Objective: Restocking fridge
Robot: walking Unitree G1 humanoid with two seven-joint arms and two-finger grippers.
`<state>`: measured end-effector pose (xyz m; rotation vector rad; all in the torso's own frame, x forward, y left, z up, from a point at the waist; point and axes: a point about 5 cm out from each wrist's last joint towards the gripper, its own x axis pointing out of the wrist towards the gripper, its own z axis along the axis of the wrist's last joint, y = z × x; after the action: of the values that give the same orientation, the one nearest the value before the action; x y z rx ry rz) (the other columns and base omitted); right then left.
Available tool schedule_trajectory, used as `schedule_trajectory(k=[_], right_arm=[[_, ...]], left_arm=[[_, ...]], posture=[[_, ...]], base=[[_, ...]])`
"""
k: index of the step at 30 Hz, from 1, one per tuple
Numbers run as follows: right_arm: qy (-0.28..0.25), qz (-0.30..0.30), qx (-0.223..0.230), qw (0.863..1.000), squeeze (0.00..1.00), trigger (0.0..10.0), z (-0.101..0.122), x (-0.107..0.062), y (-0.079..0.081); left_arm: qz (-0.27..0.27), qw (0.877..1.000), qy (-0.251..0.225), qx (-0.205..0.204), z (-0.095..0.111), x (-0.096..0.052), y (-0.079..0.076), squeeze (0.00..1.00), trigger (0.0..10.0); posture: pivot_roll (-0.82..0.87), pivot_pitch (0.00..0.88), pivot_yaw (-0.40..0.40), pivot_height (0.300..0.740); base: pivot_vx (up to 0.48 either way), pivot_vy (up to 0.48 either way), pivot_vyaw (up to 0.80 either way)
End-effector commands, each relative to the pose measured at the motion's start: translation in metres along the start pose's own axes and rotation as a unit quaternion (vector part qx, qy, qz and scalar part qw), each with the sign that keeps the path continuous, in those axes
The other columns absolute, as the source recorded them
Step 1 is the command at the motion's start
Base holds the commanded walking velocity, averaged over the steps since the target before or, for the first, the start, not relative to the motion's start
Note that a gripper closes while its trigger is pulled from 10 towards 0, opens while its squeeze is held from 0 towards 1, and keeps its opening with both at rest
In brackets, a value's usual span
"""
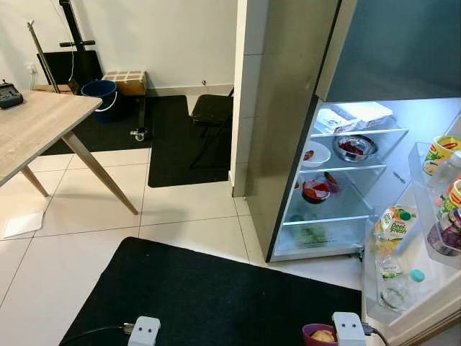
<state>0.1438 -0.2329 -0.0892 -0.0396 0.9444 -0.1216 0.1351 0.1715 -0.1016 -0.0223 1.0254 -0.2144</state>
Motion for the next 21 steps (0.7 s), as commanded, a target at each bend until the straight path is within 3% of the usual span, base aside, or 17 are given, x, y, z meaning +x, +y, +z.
schedule_trajectory(k=[1, 6, 21], right_arm=[[-0.009, 0.001, -0.002, 1.0, 0.0, 10.0, 0.0055, 0.0012, 0.0001], [-0.01, 0.002, -0.001, 1.0, 0.0, 10.0, 0.0066, 0.0014, -0.0006], [-0.007, 0.002, 0.004, 1.0, 0.0, 10.0, 0.0047, 0.001, -0.0006]], left_arm=[[-0.008, 1.0, 0.011, -0.009, -0.0043, 0.0003, -0.004, 0.0, 10.0], [-0.006, 1.0, 0.009, -0.012, -0.0027, 0.0006, -0.0034, 0.0, 10.0], [-0.009, 1.0, 0.007, -0.028, -0.0052, 0.0004, -0.0058, 0.0, 10.0]], posture=[[-0.02, 0.0, -0.02, 0.739], [-0.02, 0.0, -0.02, 0.739], [-0.02, 0.0, -0.022, 0.739]], base=[[0.0, -0.48, 0.0], [0.0, -0.451, 0.0], [0.0, 0.0, 0.0]])
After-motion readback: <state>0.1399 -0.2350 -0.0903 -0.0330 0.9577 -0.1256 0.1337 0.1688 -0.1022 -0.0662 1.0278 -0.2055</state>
